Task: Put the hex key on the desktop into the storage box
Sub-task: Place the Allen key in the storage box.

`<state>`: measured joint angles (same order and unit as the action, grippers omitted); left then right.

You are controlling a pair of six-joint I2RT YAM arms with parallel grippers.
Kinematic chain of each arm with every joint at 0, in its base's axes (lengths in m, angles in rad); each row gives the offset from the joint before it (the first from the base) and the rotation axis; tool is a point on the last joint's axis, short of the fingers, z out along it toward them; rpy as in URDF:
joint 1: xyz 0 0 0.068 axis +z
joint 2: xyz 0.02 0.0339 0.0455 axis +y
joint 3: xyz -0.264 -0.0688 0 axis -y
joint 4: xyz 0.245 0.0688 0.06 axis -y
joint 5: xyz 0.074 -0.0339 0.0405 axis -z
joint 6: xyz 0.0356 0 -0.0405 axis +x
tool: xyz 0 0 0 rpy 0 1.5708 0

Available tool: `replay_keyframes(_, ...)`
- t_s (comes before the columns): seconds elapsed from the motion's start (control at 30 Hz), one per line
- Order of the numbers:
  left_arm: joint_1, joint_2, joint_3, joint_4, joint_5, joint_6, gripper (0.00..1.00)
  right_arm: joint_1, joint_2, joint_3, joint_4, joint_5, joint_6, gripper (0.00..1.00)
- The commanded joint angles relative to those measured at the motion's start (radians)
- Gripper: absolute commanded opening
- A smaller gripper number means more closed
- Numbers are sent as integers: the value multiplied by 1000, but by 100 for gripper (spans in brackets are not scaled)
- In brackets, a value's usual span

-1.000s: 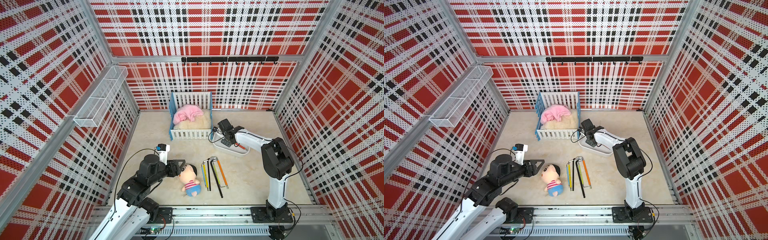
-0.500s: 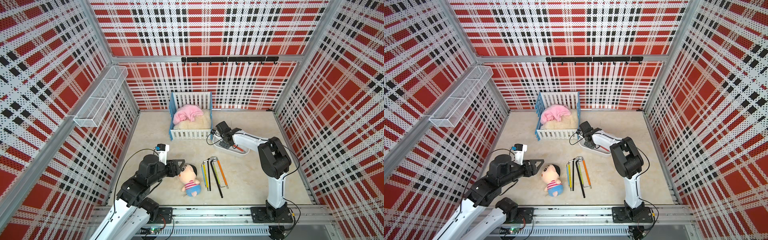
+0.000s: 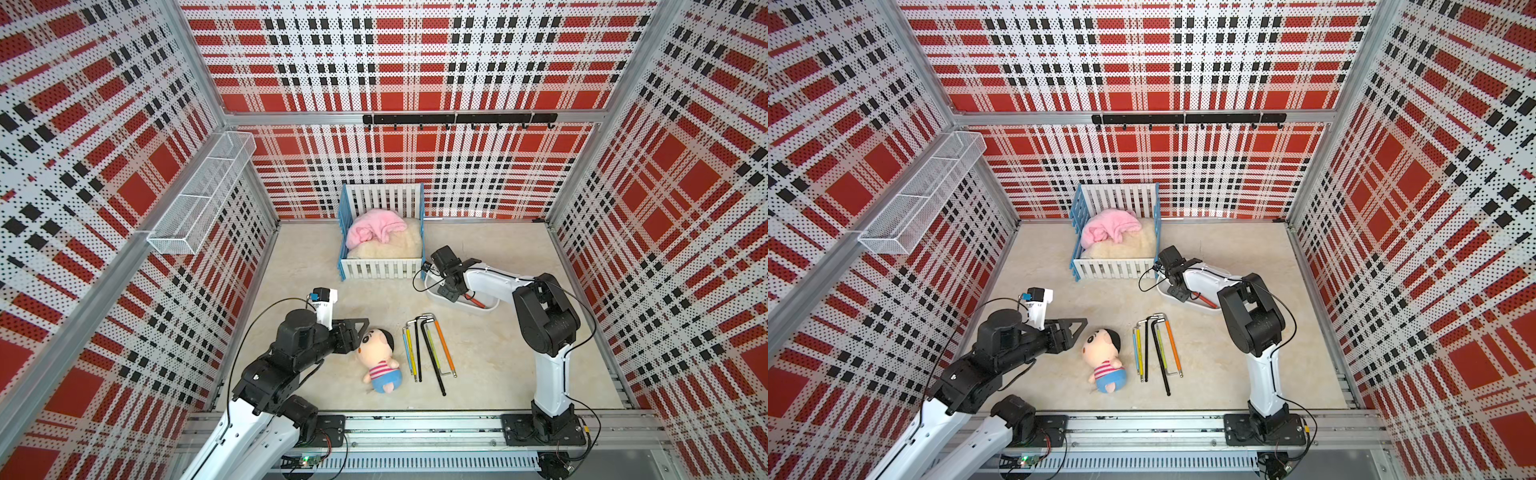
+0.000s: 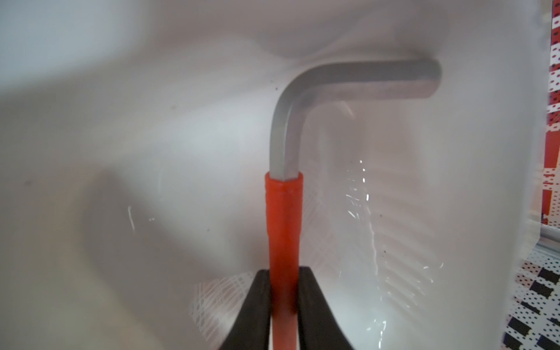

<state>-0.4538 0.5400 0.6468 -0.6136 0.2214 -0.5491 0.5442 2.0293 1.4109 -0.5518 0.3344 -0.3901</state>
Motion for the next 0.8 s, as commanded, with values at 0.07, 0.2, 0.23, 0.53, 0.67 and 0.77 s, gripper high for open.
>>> replay_keyframes(0.07, 6, -15, 4, 20, -4, 0, 68, 6, -8, 36, 16, 9, 46, 31)
replay_keyframes(0.2, 5, -18, 5, 20, -4, 1, 68, 4, -43, 42, 11, 15, 60, 32)
replay_keyframes(0.23, 5, -20, 5, 20, -4, 0, 68, 4, -55, 50, 10, 21, 70, 32)
replay_keyframes(0.53, 5, -26, 8, 20, -12, -2, 68, 15, -262, 105, -47, -93, 305, 34)
replay_keyframes(0.67, 5, -25, 16, 20, -22, -2, 68, 79, -391, -1, -78, -122, 473, 36)
replay_keyframes(0.77, 5, -16, 23, 20, -27, 0, 68, 154, -477, -104, -107, -147, 586, 36)
